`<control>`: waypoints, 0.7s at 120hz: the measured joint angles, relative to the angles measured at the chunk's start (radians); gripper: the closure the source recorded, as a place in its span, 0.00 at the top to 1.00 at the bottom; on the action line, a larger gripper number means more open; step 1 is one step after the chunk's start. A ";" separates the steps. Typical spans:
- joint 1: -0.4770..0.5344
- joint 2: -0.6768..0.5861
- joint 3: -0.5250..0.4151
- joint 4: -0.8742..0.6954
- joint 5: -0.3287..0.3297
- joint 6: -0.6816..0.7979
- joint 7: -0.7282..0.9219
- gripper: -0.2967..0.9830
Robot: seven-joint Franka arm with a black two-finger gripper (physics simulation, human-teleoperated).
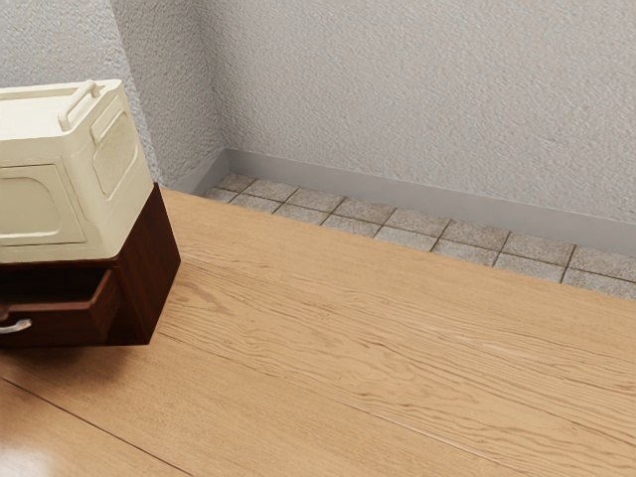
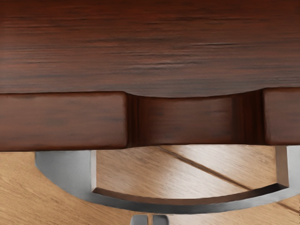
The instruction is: Push the drawer handle with one arm to close the drawer
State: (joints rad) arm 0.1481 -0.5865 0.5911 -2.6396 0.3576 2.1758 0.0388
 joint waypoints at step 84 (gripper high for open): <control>-0.237 0.078 0.185 0.116 0.024 0.010 0.003 0.15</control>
State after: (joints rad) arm -0.0890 -0.5087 0.7761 -2.5239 0.3816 2.1859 0.0417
